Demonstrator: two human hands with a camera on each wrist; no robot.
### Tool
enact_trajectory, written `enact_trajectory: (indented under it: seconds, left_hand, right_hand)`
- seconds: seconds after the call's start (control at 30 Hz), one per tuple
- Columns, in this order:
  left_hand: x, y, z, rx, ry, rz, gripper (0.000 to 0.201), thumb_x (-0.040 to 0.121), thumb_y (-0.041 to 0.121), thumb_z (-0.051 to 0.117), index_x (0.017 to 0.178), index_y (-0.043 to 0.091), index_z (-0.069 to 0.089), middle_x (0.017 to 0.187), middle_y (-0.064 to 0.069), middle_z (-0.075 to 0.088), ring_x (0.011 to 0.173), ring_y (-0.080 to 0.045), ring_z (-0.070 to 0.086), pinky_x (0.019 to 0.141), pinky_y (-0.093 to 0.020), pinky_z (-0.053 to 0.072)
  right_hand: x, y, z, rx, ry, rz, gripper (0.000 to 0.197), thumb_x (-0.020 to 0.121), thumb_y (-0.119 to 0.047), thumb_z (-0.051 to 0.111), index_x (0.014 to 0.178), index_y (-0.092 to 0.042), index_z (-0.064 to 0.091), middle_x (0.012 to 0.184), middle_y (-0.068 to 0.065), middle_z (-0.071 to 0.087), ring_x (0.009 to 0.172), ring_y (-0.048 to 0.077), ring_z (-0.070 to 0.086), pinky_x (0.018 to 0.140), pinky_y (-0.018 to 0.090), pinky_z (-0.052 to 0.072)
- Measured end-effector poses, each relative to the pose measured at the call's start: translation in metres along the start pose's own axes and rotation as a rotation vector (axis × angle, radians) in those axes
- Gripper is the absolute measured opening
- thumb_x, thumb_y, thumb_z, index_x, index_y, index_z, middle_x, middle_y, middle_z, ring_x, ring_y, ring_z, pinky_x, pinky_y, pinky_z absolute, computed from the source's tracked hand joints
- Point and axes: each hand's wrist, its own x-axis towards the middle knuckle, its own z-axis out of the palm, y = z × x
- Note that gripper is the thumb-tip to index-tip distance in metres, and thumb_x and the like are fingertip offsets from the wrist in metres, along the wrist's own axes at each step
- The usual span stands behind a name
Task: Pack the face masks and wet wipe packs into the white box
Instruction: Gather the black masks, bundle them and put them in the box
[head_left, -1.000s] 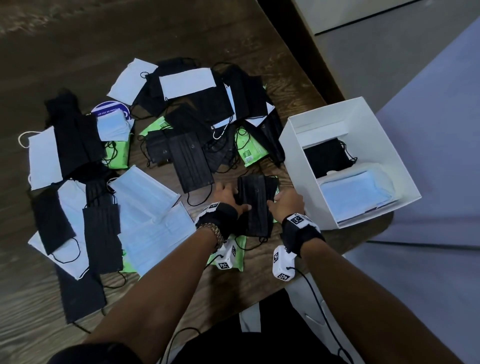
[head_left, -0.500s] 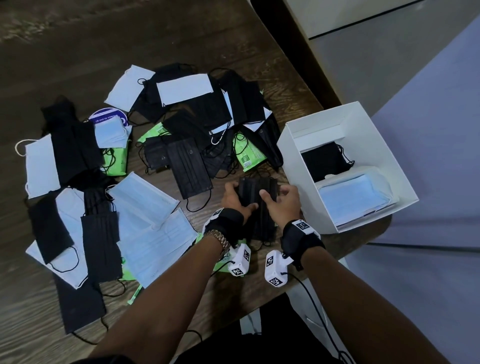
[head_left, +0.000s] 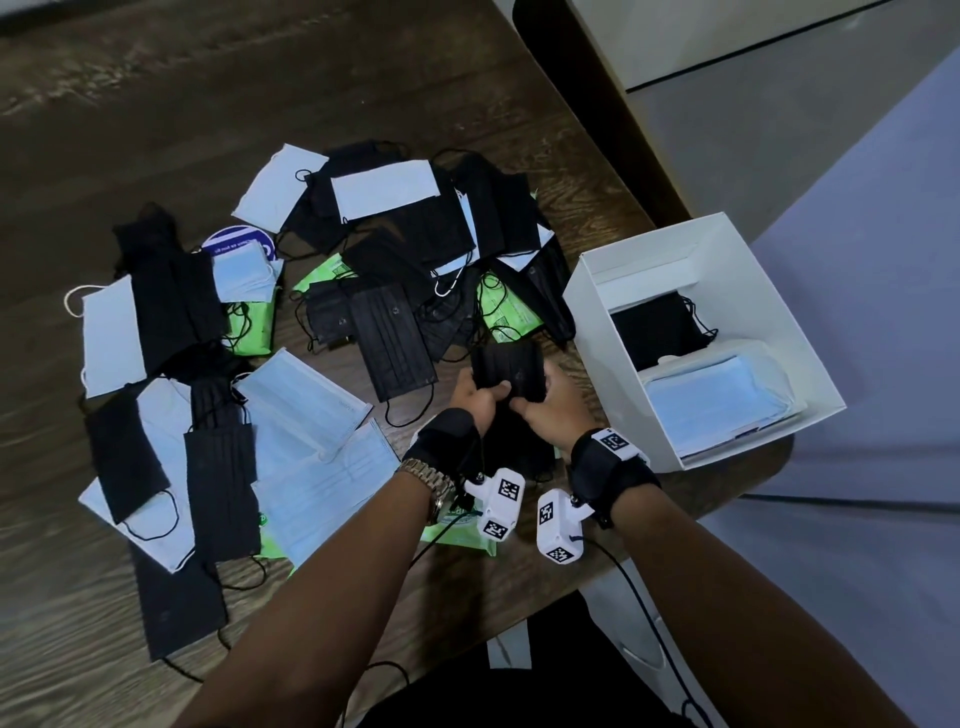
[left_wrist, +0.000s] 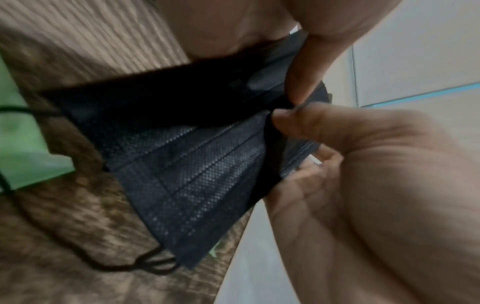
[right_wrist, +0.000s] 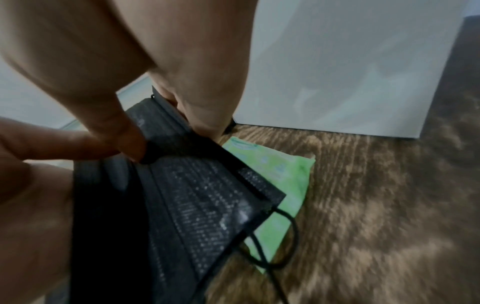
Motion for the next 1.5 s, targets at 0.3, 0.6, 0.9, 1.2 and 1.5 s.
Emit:
enact_trajectory:
  seconds: [0.3, 0.6, 0.9, 1.2, 1.5]
  left_hand:
    - [-0.019, 0.030, -0.021, -0.327, 0.028, 0.032, 0.030, 0.079, 0.011, 0.077, 0.106, 0.001, 0.067, 0.101, -0.017, 0.072, 0.095, -0.035, 0.069, 0.081, -0.045, 0.057]
    - [-0.042, 0.031, -0.018, -0.356, -0.004, 0.004, 0.033, 0.083, 0.016, 0.074, 0.113, 0.008, 0.062, 0.097, -0.007, 0.071, 0.089, -0.033, 0.068, 0.082, -0.039, 0.052]
    - [-0.020, 0.061, -0.048, -0.055, -0.091, 0.304, 0.032, 0.070, -0.015, 0.072, 0.090, 0.009, 0.065, 0.071, -0.001, 0.071, 0.066, -0.015, 0.068, 0.067, -0.030, 0.058]
    - [-0.028, 0.128, 0.019, 0.343, -0.218, 0.696, 0.068, 0.070, -0.003, 0.079, 0.120, 0.018, 0.039, 0.102, -0.002, 0.058, 0.085, -0.005, 0.059, 0.079, -0.019, 0.051]
    - [0.001, 0.152, 0.150, 1.140, -0.136, 0.802, 0.009, 0.073, 0.008, 0.070, 0.075, 0.015, 0.066, 0.084, -0.002, 0.070, 0.084, -0.023, 0.064, 0.079, -0.032, 0.053]
  right_hand:
    - [-0.009, -0.021, -0.020, 0.039, -0.205, -0.027, 0.048, 0.079, -0.014, 0.082, 0.123, -0.012, 0.062, 0.109, 0.002, 0.073, 0.097, 0.012, 0.071, 0.086, 0.030, 0.058]
    - [-0.017, -0.020, -0.015, 0.016, -0.274, -0.062, 0.046, 0.084, -0.005, 0.075, 0.128, -0.011, 0.059, 0.111, 0.001, 0.072, 0.099, 0.008, 0.068, 0.089, 0.028, 0.056]
    - [-0.012, -0.053, -0.066, -0.137, -0.362, -0.149, 0.042, 0.083, -0.008, 0.077, 0.122, -0.006, 0.059, 0.108, 0.006, 0.074, 0.100, 0.014, 0.071, 0.089, 0.030, 0.055]
    - [-0.005, -0.113, -0.175, -0.120, -0.015, -0.156, 0.037, 0.078, 0.004, 0.077, 0.111, -0.007, 0.062, 0.095, 0.014, 0.073, 0.082, 0.023, 0.070, 0.068, 0.032, 0.058]
    - [0.068, -0.110, -0.257, -0.644, 0.259, -0.212, 0.027, 0.082, 0.009, 0.056, 0.074, -0.011, 0.071, 0.076, 0.001, 0.063, 0.079, 0.019, 0.058, 0.076, 0.024, 0.047]
